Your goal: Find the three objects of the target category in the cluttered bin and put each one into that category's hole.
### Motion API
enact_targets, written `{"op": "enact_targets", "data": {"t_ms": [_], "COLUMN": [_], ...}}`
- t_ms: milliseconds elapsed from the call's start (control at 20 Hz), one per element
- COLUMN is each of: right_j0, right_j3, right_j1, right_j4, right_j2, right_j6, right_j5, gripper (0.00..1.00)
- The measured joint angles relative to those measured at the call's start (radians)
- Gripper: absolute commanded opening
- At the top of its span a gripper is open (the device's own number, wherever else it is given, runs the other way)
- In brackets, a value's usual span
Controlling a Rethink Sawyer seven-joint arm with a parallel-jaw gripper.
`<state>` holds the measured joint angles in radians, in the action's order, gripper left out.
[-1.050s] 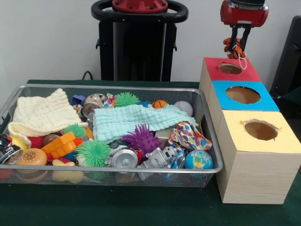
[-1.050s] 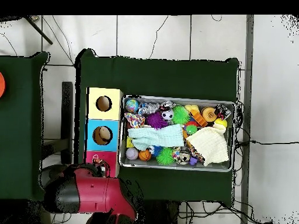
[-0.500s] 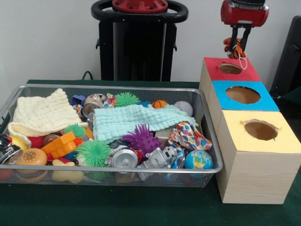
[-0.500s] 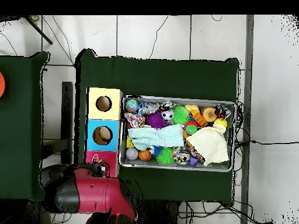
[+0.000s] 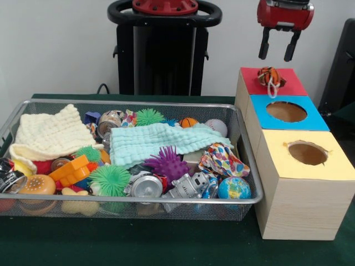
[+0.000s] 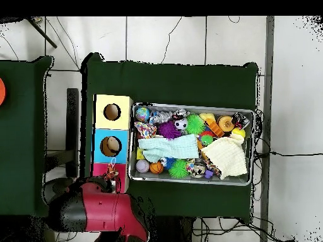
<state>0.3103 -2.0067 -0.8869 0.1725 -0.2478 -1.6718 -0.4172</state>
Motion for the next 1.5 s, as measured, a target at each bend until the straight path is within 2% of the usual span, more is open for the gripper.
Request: {"op": "enact_targets", "data": {"t_ms": [1150, 1500], "right_j0": [-0.001, -0.047], "right_j3": [0.004, 0.004], "right_j1": [0.000, -0.004], "right_j4": [0.000, 0.000], "right_j2": [-0.014, -0.011], "right_j6": [0.000, 0.000], "right_j5": [0.000, 0.000], "gripper": [1.00, 1.00]}}
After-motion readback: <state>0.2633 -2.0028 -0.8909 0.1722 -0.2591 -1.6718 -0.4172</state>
